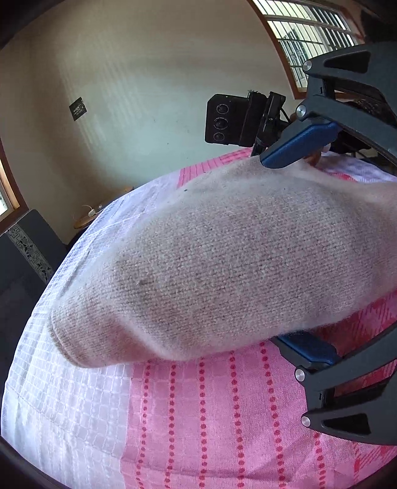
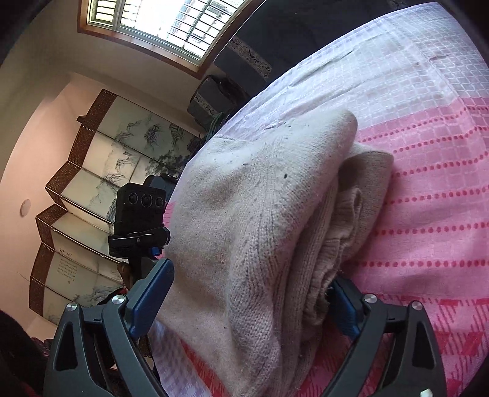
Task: Fold small clothes
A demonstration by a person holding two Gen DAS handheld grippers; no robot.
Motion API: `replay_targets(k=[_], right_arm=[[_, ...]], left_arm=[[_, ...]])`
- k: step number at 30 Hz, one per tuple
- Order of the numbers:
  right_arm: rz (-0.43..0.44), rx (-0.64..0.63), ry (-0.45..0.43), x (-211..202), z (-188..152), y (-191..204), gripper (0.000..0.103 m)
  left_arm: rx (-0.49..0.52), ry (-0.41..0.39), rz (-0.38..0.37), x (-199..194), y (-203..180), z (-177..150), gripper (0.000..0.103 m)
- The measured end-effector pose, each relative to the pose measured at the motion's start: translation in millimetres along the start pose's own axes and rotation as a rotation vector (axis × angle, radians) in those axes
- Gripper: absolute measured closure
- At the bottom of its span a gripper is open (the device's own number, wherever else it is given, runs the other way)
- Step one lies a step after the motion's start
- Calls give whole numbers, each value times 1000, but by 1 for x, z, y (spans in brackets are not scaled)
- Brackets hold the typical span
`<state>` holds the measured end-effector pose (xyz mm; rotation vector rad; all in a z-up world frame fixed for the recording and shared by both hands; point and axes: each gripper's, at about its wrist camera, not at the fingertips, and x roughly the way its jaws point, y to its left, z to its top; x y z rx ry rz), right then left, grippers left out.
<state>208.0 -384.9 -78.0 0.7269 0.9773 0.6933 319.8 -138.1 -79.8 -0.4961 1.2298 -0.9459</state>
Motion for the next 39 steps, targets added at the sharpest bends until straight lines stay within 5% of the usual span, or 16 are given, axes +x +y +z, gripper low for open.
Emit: replay_targets(k=[6, 8, 9, 12, 23, 39], right_arm=[[-32, -7, -16, 12, 0, 10, 7], [-38, -5, -32, 12, -2, 9, 10], [-51, -2, -36, 12, -2, 8, 17], [-42, 87, -37, 14, -6, -9, 62], [-44, 101, -125, 11, -22, 13, 66], [9, 94, -107, 50, -59, 73, 67]], left_arm=[[18, -28, 29, 10, -11, -2, 5], [-5, -59, 55, 12, -14, -6, 16], [-27, -66, 75, 11, -11, -6, 35], [-77, -82, 50, 7, 1, -8, 46], [-17, -139, 157, -4, -22, -33, 48], [27, -203, 347, -58, -45, -91, 49]])
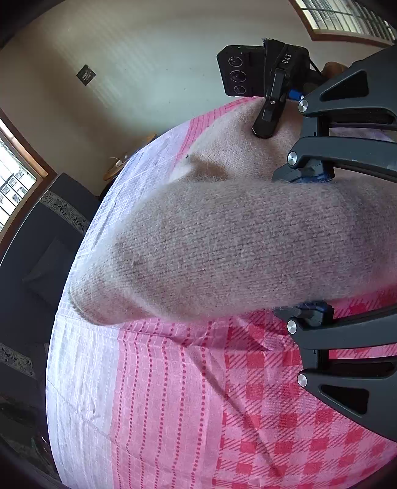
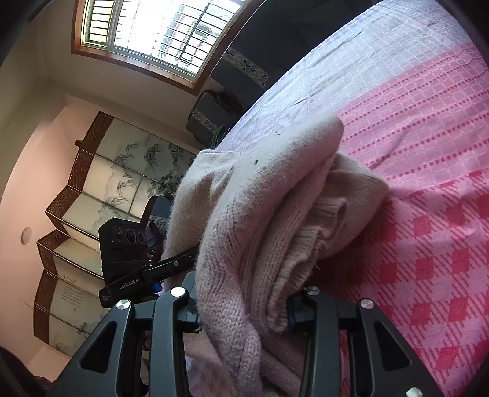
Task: Fold small clothes
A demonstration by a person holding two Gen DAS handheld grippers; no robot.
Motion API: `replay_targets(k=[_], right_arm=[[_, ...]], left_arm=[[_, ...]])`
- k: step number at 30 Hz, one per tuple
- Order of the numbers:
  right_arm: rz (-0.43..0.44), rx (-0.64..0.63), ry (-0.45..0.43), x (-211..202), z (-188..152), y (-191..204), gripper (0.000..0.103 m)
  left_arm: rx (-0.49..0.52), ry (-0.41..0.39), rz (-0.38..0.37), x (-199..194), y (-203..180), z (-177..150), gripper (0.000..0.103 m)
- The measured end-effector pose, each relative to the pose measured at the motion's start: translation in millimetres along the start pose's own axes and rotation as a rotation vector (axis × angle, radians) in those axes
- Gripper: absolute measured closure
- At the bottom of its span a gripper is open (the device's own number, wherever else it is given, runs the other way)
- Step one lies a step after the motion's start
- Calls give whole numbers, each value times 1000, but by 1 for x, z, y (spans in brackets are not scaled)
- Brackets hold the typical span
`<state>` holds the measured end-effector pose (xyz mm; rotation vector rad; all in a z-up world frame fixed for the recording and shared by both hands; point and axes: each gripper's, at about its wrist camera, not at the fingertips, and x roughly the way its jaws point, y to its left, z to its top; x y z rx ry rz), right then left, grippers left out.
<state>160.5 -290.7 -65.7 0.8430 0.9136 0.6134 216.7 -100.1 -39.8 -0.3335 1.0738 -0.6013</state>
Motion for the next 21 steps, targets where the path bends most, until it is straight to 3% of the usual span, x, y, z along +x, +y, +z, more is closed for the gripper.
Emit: replay_targets(k=[7, 21], right_arm=[[-5, -11, 21, 13, -18, 18, 67], [-1, -20, 40, 28, -29, 37, 67]], left_arm=[[56, -24, 77, -20, -2, -20, 49], [106, -49, 142, -49, 10, -48, 49]])
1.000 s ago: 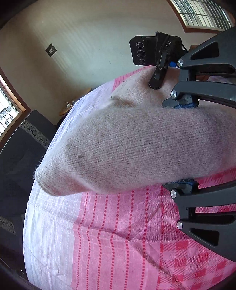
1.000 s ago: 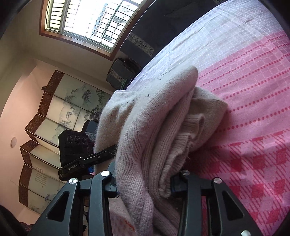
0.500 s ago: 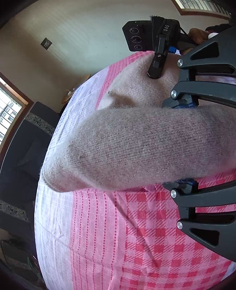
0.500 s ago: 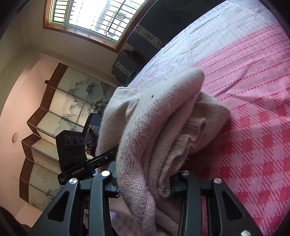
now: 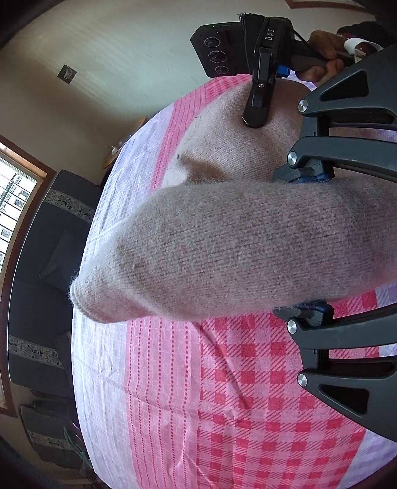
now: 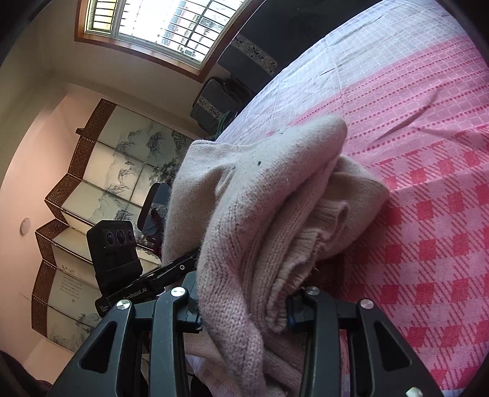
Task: Fold small clothes
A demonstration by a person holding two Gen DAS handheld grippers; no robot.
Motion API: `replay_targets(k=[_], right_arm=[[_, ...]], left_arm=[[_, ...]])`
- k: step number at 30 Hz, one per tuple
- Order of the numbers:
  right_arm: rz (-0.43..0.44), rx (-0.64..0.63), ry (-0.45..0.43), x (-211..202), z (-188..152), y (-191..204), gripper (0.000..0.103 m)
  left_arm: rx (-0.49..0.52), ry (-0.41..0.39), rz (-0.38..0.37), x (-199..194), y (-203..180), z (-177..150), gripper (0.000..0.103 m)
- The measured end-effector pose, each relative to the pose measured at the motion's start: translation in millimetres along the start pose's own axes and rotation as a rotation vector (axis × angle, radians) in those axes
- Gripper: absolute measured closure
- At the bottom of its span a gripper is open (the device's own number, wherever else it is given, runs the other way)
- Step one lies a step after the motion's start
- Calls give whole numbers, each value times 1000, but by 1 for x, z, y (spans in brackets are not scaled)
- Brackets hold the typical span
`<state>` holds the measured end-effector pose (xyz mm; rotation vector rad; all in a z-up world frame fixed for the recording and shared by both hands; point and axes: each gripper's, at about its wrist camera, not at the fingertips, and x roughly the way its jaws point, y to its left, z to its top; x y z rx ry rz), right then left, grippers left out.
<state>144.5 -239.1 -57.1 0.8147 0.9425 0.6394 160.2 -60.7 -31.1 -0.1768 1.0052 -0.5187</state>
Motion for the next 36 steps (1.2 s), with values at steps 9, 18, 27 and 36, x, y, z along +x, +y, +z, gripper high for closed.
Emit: replay_targets(k=[9, 18, 27, 36], right_arm=[[2, -6, 5, -1, -1, 0, 67], [8, -18, 8, -4, 1, 4, 68], [14, -31, 10, -3, 4, 5, 68], [20, -44, 13, -2, 7, 5, 68]], left_arm=[[7, -6, 17, -16, 5, -19, 49], [23, -13, 33, -34, 1, -40, 49], [22, -20, 39, -51, 3, -59, 48], [23, -18, 41, -70, 9, -77, 48]])
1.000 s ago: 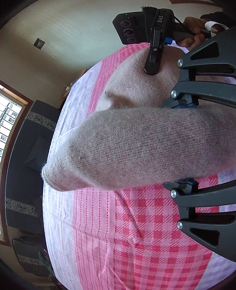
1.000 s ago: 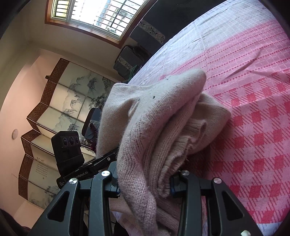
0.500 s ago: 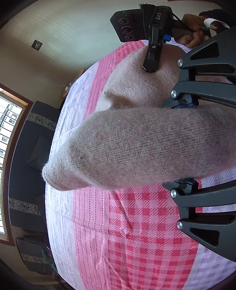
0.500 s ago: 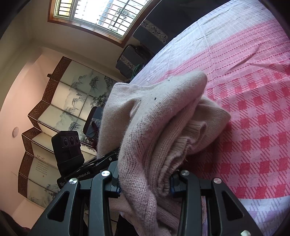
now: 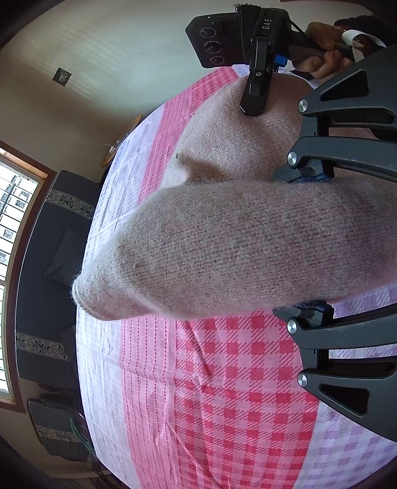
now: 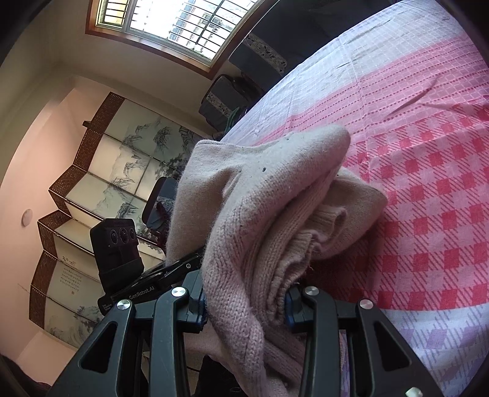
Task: Fold small clothes
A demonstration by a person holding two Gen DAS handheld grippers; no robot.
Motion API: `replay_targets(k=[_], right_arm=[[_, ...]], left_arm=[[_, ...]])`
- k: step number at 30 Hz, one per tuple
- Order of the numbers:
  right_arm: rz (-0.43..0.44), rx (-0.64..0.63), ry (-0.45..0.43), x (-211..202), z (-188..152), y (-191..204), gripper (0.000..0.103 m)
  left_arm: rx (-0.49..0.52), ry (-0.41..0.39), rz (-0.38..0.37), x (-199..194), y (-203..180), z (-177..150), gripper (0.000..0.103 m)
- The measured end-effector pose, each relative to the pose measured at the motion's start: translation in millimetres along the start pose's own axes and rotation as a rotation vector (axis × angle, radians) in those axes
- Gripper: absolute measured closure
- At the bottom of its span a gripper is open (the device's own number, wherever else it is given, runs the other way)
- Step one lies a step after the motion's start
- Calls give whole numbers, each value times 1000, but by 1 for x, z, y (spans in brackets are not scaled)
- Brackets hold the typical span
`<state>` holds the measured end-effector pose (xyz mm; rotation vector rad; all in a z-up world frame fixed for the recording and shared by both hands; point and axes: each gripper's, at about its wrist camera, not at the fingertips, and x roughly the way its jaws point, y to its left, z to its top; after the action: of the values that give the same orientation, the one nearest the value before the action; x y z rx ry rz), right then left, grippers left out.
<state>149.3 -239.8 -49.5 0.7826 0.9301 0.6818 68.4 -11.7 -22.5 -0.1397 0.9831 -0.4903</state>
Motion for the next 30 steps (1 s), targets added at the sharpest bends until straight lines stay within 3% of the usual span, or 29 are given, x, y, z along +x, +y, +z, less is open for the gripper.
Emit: replay_targets(k=[30], right_arm=[[19, -37, -1, -3, 1, 5, 68]], left_arm=[[39, -24, 27, -54, -13, -22, 48]])
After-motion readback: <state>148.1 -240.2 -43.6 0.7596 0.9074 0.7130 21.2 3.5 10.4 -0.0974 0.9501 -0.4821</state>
